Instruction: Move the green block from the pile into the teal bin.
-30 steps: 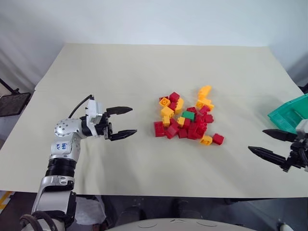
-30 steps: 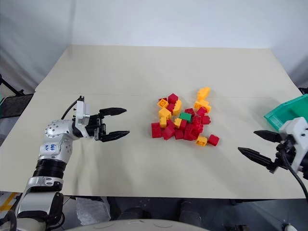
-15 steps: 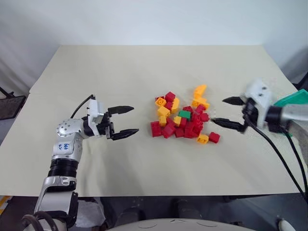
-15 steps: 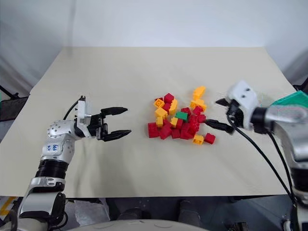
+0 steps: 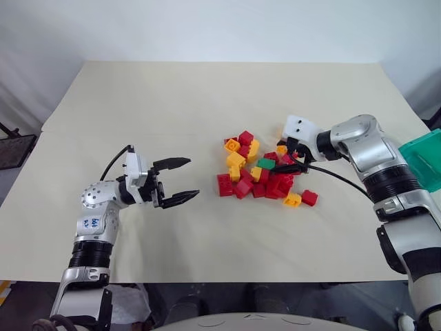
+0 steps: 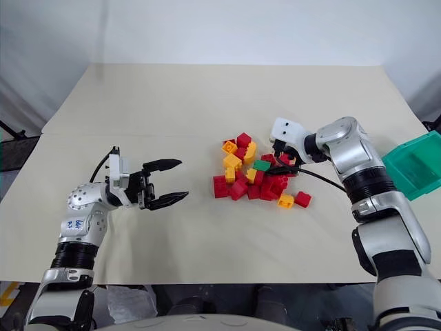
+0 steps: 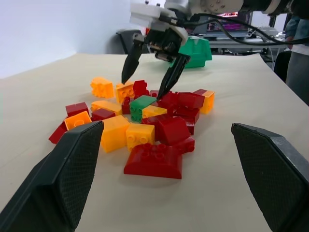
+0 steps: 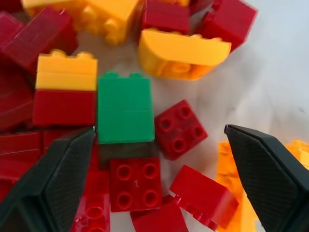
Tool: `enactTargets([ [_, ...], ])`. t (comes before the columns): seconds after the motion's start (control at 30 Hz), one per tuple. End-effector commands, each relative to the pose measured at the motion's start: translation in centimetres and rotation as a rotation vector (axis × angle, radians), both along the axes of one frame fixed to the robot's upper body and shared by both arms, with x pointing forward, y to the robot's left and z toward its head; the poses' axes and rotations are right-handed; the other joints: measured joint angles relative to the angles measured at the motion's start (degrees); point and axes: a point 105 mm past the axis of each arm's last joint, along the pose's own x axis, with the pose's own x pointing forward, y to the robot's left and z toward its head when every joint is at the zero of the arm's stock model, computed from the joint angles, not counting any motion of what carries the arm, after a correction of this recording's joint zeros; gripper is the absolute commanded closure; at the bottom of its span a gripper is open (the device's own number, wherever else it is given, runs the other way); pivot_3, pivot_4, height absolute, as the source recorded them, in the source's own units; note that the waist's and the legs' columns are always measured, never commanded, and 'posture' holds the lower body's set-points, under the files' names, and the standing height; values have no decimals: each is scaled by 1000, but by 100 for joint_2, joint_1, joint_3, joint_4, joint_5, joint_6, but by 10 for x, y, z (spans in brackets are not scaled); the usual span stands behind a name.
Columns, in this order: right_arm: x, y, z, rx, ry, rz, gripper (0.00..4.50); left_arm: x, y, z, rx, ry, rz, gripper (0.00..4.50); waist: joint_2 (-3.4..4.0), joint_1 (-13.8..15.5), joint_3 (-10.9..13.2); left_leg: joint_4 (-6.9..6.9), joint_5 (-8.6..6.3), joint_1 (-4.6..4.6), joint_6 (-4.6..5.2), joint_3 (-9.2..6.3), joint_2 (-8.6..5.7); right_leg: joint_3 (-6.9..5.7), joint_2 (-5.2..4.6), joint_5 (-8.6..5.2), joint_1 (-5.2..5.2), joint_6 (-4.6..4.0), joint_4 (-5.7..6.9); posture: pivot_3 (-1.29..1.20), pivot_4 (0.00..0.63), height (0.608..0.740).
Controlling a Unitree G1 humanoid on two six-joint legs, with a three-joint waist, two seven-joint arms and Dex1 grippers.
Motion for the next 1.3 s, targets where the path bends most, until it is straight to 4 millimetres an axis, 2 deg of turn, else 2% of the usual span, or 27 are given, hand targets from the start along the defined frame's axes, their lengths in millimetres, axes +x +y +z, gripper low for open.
enactTargets([
  [0.03,0,7,3,-28,-8,53,16,-6,1,10,-18,-52,7,0,0,-15,0,0,0,1,0,0,2,0,1,0,1,0,0,0,150,740],
  [0.47,4,42,-2,-16,33,136,16,-7,-4,10,-23,-53,19,0,6,-142,3,28,2,2,-7,-3,6,6,-1,0,1,-1,23,0,150,740],
  [0.57,7,43,-5,-34,35,128,563,-5,-3,11,-23,-52,21,0,7,-138,4,29,2,2,-7,-4,5,6,-3,0,2,-1,24,0,150,740],
  [0.8,11,38,-2,-52,15,106,2924,-3,-2,11,-24,-49,19,0,8,-143,5,30,1,2,-8,-7,5,5,-3,0,2,-1,24,0,150,740],
  [0.83,12,37,-1,-50,10,99,3016,-3,-2,11,-24,-49,18,0,8,-142,4,30,1,2,-8,-7,5,5,-4,0,2,-1,24,0,150,740],
  [1.0,13,32,14,-11,-31,78,3016,-1,-4,13,-24,-50,9,0,9,-138,5,31,1,2,-8,-7,5,5,-4,0,2,-1,24,0,150,740],
  [1.07,13,29,27,34,-60,60,3016,-1,-7,14,-25,-53,-3,0,15,-139,9,31,1,1,-8,-7,5,5,-4,0,2,-1,24,0,150,740],
  [1.27,5,11,58,166,-134,-8,3016,-1,-23,18,-36,-47,-51,0,33,-119,19,32,1,-2,-8,-9,4,1,-4,0,2,-1,23,0,150,740],
  [1.3,1,3,65,213,-151,-37,3016,-1,-29,19,-40,-40,-68,0,33,-121,19,33,1,-3,-8,-10,4,0,-4,0,3,-1,23,0,150,740],
])
